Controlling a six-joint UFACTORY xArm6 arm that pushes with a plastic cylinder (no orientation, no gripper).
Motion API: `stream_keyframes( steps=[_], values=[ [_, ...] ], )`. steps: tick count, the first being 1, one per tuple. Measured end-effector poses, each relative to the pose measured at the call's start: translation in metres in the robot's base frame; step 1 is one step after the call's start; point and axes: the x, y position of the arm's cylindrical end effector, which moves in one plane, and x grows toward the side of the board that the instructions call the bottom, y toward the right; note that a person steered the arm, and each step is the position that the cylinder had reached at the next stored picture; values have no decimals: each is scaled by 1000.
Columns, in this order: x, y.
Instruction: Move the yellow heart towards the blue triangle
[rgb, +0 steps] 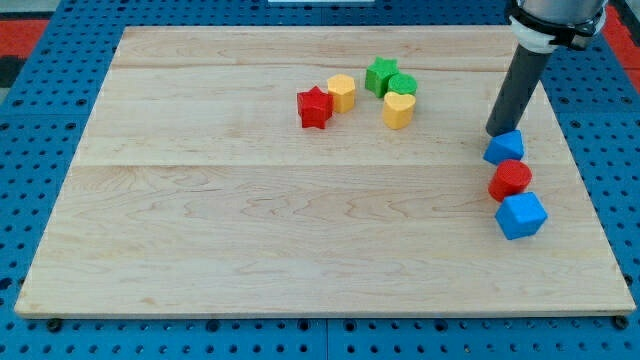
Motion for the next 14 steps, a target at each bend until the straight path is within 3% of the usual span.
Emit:
stream_keyframes(
  steps=[2, 4, 6, 7, 8, 10, 14],
  values=[
    [-37, -36],
    [4, -92],
    [-13, -174],
    [-51, -173],
    [-62, -165],
    [-30, -138],
    [-37, -108]
  ],
)
